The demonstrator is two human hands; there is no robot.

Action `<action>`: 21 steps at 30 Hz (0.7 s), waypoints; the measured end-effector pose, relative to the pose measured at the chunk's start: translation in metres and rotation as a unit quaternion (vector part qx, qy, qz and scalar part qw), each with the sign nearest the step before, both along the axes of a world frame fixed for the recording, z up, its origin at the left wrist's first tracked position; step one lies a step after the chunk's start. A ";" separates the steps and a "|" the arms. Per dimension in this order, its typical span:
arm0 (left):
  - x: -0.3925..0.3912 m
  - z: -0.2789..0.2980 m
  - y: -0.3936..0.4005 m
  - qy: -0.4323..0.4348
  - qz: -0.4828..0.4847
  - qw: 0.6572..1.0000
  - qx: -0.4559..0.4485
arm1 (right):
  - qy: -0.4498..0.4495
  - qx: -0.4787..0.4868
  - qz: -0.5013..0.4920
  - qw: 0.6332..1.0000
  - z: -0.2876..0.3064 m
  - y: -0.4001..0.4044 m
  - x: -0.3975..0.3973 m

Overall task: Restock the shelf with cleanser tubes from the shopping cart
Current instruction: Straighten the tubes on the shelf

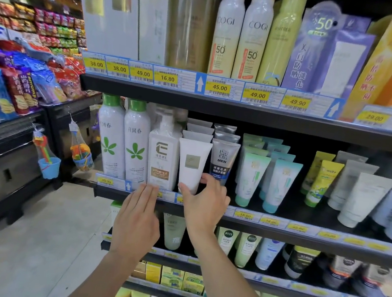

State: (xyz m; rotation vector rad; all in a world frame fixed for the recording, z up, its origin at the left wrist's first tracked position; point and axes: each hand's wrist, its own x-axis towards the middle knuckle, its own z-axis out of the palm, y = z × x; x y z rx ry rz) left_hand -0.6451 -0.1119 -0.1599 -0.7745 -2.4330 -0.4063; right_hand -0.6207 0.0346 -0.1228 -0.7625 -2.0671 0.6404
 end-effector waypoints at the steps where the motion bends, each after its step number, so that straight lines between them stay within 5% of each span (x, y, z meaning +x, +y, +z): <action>1: 0.000 0.000 0.001 0.000 -0.002 1.000 0.004 | 0.000 0.002 0.003 1.000 0.000 0.000 0.001; 11: -0.003 -0.009 0.004 0.026 -0.007 0.999 0.028 | 0.117 -0.016 0.025 0.993 -0.011 0.019 0.023; 21: -0.009 -0.009 0.002 0.050 -0.009 0.999 -0.004 | 0.104 0.076 -0.007 0.992 -0.050 0.055 0.080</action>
